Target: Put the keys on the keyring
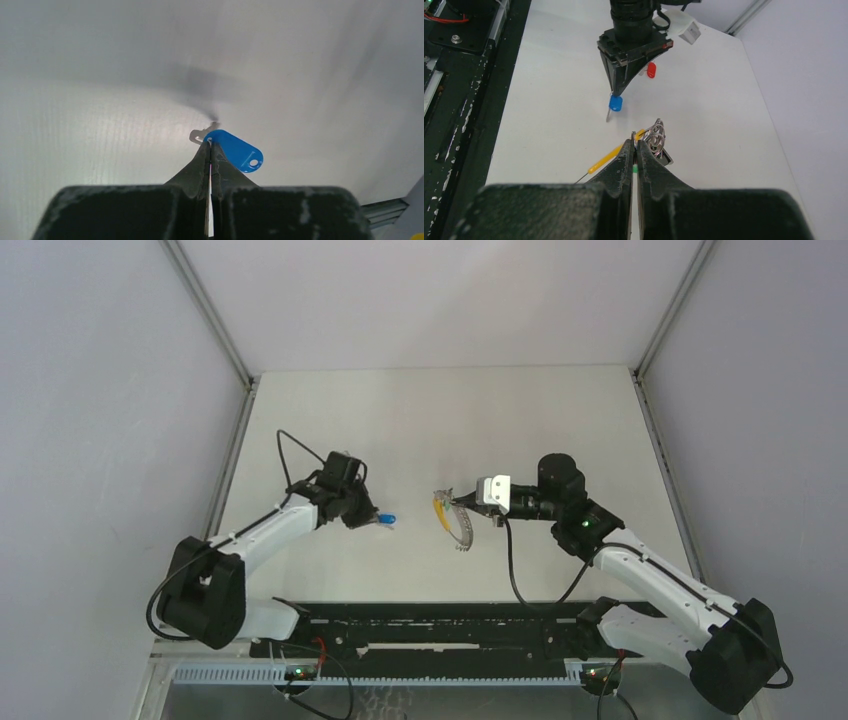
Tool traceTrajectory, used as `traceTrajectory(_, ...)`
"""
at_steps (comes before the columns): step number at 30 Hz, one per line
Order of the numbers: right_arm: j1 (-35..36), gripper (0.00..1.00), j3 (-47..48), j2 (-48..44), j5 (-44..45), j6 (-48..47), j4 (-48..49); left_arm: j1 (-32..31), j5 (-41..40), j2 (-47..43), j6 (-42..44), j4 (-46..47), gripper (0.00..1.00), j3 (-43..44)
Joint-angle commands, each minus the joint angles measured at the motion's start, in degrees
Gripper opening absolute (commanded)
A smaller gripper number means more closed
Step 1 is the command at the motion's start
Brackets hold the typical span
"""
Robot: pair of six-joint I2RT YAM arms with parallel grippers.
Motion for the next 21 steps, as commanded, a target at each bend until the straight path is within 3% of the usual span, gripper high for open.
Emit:
traceTrajectory(1, 0.4, 0.00, 0.1, -0.6, -0.1, -0.5, 2.1, 0.2, 3.8, 0.9, -10.9, 9.2, 0.00, -5.0)
traceTrajectory(10, 0.3, 0.00, 0.1, 0.4, -0.1, -0.6, 2.3, 0.2, 1.0, 7.6, -17.7, 14.6, 0.04, -4.2)
traceTrajectory(21, 0.1, 0.00, 0.1, 1.2, 0.0, -0.7, 2.3, 0.3, 4.4, 13.1, -16.5, 15.5, 0.29, 1.3)
